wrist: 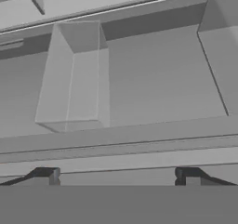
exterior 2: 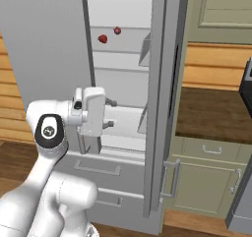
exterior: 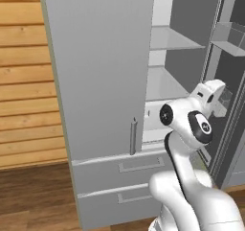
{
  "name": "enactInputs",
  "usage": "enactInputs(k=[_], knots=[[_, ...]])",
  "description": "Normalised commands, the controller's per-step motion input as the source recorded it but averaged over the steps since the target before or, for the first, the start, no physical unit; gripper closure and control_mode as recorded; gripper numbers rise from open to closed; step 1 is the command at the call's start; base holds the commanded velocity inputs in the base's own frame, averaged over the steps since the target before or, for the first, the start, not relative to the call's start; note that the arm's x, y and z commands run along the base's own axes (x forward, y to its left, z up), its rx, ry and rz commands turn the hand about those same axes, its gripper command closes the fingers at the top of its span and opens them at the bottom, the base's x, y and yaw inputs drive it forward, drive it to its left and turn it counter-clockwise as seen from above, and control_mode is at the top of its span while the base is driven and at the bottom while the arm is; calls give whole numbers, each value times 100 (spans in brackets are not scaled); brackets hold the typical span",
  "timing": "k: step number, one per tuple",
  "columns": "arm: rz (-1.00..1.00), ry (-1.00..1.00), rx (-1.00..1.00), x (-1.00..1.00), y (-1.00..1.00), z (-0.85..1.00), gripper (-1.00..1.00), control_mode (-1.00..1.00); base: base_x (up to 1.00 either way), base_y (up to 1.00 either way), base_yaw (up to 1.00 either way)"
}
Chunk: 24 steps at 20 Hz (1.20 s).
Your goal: Take the strawberry from the fridge and place it on top of the pancake, located on the dining counter.
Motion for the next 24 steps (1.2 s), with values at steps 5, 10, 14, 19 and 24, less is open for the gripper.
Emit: enactInputs(k=[5, 10, 14, 19, 24], knots=[[2, 2, 60, 52, 100, -3, -100, -100, 0, 0, 0], [0, 0, 80, 58, 100, -1, -100, -100, 0, 0, 0], [-1, 1, 85, 71, 62, -24, -100, -100, 0, 0, 0], [-10, 14, 92, 27, 0, -74, -100, -100, 0, 0, 0], [-7, -9, 36, 10, 32, -55, -100, -100, 0, 0, 0]])
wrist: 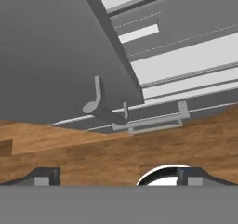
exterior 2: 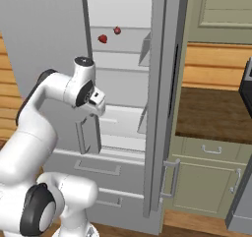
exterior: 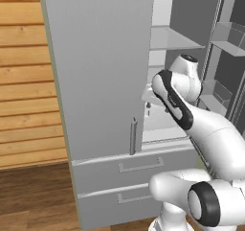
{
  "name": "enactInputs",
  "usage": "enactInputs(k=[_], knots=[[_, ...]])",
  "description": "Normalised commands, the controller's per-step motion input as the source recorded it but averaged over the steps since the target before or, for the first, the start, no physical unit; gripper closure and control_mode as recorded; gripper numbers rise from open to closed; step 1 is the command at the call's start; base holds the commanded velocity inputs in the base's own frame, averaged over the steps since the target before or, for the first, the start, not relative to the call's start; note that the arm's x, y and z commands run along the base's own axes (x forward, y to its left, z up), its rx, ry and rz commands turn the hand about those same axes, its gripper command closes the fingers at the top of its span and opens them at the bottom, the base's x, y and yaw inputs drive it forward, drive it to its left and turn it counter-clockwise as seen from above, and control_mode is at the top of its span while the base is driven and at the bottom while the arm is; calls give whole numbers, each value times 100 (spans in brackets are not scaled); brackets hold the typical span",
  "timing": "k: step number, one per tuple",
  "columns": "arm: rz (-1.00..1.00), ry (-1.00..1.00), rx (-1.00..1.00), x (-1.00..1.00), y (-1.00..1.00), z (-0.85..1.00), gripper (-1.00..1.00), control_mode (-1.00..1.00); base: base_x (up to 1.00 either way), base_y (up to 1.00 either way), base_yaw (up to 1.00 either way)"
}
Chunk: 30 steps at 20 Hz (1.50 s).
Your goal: Take the strawberry from the fridge and place it on top of the pancake, located on the dining counter.
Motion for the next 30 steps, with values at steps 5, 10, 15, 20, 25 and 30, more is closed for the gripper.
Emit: enactInputs(k=[5, 10, 15, 20, 25, 30], knots=[[-2, -11, -7, 22, 65, -29, -100, -100, 0, 0, 0], [-1, -4, -22, 16, 48, -45, -100, -100, 0, 0, 0], [-2, 0, -15, 29, -3, -37, -100, -100, 0, 0, 0], [-1, 0, -7, 29, 0, -31, -100, -100, 0, 0, 0], [0, 0, -1, 14, 0, -23, -100, -100, 0, 0, 0], [0, 0, 0, 26, 2, -11, -100, -100, 0, 0, 0]])
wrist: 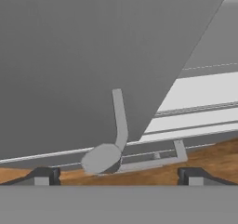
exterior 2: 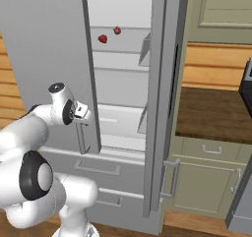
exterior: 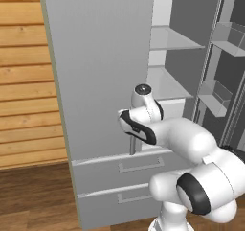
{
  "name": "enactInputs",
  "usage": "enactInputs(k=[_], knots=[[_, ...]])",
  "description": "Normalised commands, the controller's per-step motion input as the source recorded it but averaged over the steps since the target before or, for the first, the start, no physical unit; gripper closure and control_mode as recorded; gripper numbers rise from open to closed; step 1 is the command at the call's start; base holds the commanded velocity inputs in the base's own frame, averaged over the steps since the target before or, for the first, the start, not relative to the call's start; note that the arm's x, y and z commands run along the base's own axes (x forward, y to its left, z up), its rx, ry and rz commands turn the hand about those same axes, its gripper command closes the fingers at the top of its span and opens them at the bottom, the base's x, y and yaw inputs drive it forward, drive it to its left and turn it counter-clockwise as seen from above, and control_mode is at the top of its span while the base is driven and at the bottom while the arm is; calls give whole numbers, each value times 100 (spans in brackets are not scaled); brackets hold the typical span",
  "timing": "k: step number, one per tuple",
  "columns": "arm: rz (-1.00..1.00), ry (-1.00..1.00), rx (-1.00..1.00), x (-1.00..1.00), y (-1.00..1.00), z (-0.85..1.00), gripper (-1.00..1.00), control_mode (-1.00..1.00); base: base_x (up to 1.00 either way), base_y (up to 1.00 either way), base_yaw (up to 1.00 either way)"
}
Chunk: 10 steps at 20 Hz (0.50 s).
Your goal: Take the strawberry from the fridge and place it on top of the pancake, located on the dining counter.
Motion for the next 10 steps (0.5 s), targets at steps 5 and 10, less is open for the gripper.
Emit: enactInputs(k=[5, 10], knots=[[0, 0, 0, 16, 18, -20, -100, -100, 0, 0, 0], [0, 0, 0, 14, 8, -19, -100, -100, 0, 0, 0]])
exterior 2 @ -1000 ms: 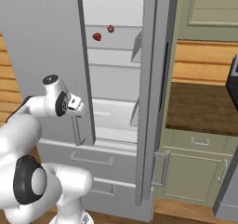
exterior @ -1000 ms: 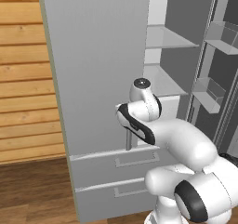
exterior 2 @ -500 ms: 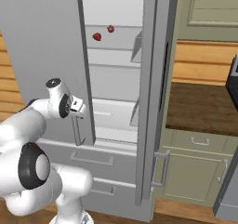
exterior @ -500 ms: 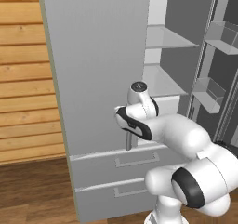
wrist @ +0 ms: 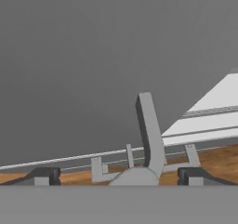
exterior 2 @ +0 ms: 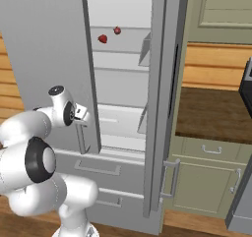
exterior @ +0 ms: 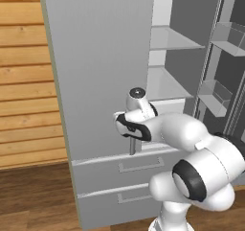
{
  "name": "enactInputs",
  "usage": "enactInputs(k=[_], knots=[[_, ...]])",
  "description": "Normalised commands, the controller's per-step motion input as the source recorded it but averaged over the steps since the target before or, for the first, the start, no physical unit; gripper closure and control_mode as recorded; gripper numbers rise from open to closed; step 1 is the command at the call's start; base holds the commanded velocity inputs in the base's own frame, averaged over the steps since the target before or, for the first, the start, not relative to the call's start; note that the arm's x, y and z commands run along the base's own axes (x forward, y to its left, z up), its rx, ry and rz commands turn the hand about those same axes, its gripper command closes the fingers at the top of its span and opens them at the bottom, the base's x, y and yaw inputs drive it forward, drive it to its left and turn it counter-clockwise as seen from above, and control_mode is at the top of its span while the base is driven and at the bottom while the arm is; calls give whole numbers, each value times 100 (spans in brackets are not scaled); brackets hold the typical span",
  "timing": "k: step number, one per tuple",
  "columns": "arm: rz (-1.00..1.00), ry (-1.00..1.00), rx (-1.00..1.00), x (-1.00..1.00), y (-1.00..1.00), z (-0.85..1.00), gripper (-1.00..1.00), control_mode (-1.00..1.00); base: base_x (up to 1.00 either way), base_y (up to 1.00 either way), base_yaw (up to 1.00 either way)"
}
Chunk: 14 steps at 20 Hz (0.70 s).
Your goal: Take the strawberry from the fridge and place it on top of the pancake, located on the dining counter.
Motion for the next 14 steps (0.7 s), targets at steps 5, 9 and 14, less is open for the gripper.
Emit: enactInputs(k=[5, 9, 14], knots=[[0, 0, 0, 16, -8, -5, -100, -100, 0, 0, 0], [0, 0, 0, 1, -6, -2, -100, -100, 0, 0, 0], [0, -5, 1, -6, 0, -3, 100, -100, 0, 0, 0]])
